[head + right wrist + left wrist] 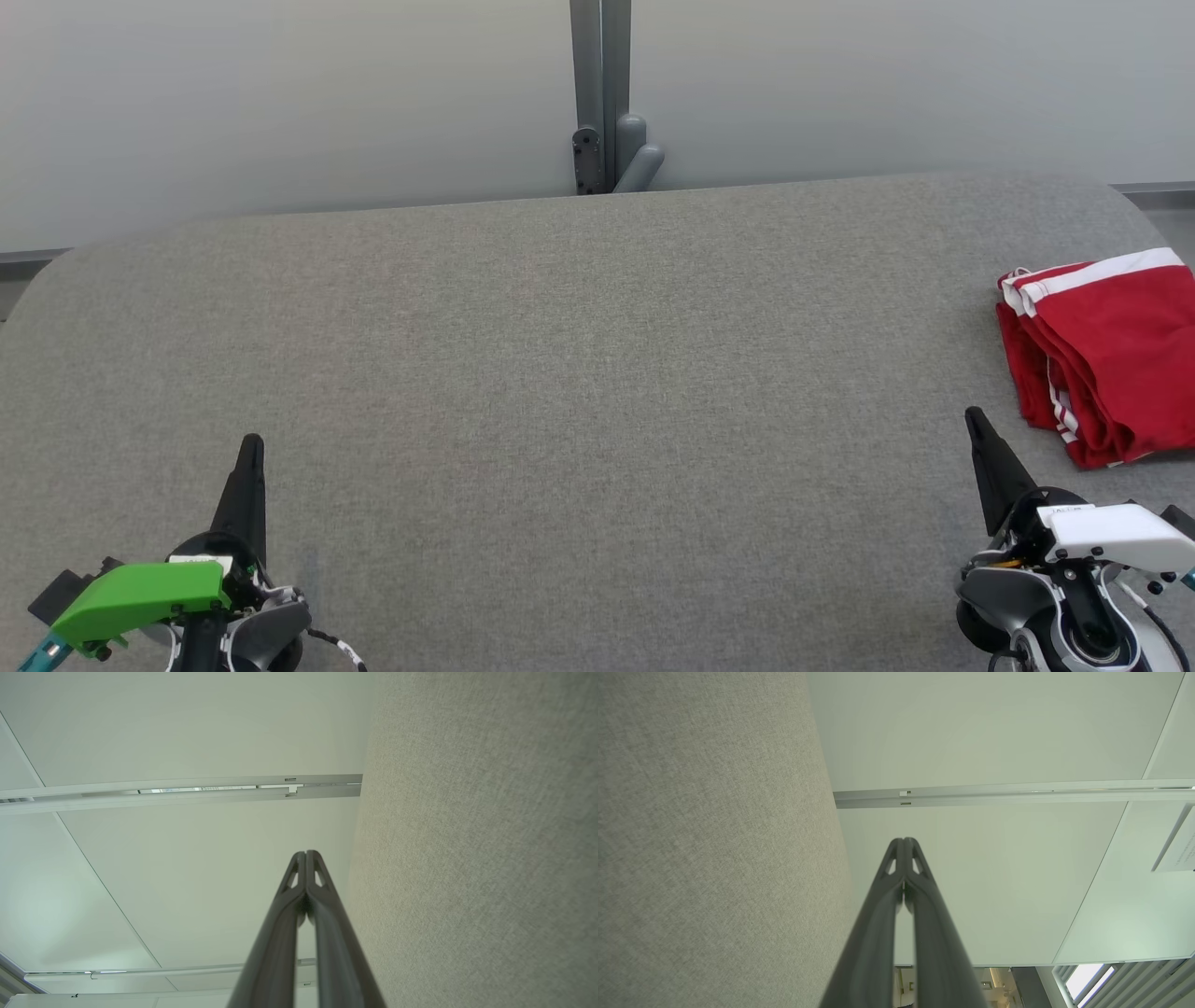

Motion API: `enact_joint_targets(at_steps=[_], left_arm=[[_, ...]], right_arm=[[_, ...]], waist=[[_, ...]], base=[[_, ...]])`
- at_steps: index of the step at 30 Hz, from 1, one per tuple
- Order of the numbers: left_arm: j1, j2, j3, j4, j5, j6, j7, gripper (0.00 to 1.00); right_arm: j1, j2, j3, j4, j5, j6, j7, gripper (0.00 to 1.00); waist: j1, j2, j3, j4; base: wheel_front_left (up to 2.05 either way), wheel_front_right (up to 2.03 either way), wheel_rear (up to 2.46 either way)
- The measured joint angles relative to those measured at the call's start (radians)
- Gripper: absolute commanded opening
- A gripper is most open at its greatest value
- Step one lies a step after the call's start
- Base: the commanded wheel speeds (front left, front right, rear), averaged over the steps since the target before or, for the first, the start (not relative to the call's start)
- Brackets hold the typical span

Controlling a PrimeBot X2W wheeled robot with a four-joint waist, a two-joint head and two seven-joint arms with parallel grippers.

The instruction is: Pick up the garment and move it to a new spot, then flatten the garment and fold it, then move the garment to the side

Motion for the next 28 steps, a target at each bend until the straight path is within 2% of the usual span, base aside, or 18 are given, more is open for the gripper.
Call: enact_joint_targets(at_steps=[28], left_arm=[[0.000,0.000,0.001,0.000,0.000,0.000,0.000,0.00]], right_arm=[[0.000,0.000,0.000,0.000,0.000,0.000,0.000,0.00]], waist=[[0.0000,0.0000,0.000,0.000]], base=[[0.00,0.00,0.00]])
